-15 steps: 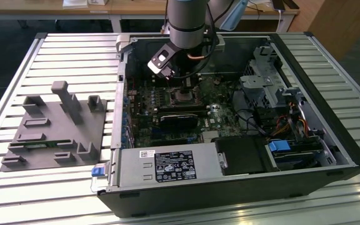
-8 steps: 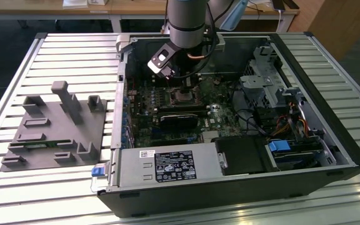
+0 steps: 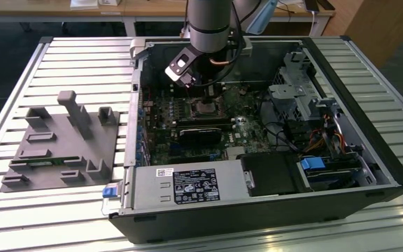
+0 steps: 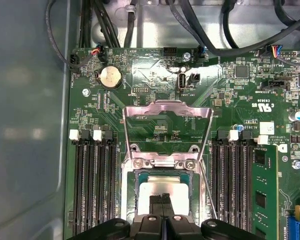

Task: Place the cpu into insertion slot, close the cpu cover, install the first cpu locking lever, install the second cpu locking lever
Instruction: 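Close the cpu cover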

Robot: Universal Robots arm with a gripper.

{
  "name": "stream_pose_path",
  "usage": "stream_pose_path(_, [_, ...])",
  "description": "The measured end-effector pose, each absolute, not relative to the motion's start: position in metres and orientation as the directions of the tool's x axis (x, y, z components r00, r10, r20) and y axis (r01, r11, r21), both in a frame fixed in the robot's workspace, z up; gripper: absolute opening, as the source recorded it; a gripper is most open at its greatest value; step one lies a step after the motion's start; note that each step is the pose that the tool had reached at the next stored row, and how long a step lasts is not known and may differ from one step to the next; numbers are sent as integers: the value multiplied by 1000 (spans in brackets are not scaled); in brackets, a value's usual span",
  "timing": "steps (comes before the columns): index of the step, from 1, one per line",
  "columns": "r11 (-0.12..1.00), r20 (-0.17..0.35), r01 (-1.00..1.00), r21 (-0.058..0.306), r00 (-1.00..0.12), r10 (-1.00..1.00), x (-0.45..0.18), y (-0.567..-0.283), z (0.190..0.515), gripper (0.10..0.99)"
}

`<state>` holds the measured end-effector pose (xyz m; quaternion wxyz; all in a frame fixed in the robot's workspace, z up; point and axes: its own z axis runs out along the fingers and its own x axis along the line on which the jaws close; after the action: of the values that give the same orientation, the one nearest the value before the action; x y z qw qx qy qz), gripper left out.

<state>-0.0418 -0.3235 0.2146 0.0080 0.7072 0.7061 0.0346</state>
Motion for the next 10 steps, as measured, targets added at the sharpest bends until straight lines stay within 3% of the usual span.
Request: stream_pose_path(10, [-3, 38, 998, 60, 0, 999, -42, -324, 231, 106])
